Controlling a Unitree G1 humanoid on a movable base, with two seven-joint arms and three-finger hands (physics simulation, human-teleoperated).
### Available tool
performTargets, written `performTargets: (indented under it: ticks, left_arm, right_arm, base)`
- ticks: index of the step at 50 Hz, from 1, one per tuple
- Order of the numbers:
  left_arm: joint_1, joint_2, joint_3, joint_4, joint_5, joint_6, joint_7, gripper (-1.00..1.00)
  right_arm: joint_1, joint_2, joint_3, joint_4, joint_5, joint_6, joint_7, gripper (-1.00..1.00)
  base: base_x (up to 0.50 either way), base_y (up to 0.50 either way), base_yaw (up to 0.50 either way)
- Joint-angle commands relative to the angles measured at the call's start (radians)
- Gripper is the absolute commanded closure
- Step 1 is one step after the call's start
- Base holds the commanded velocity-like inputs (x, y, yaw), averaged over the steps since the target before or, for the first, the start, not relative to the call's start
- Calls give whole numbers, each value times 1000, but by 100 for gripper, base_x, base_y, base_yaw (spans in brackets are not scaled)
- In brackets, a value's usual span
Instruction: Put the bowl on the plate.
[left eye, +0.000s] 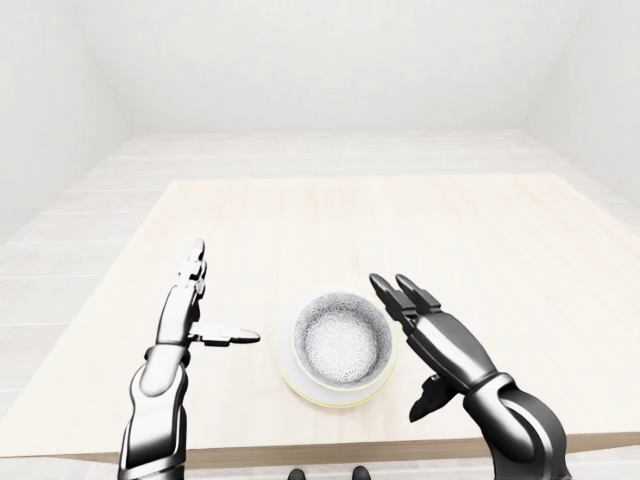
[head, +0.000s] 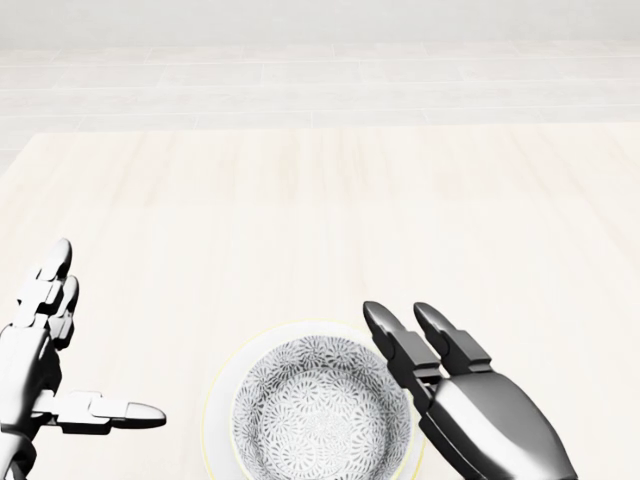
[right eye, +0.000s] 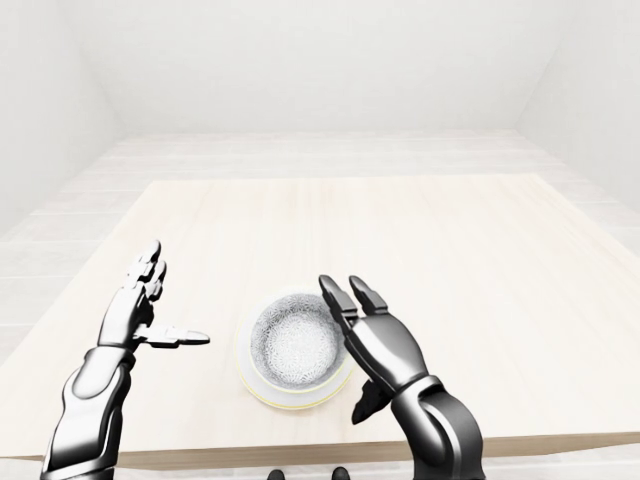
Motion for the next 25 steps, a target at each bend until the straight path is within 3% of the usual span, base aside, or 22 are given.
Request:
performTargets:
  ticks: [1, 25]
  left_arm:
    - [8, -1, 8, -4, 0, 0, -2, -100]
    - [29, -5, 19, -22, -2, 0, -11, -100]
  right_arm:
    - [2, 12, -65, 14, 34, 0, -17, -100]
    - [-14, 51, -189, 16, 89, 0, -43, -100]
  base:
    - [0, 0, 0]
    - [0, 0, 0]
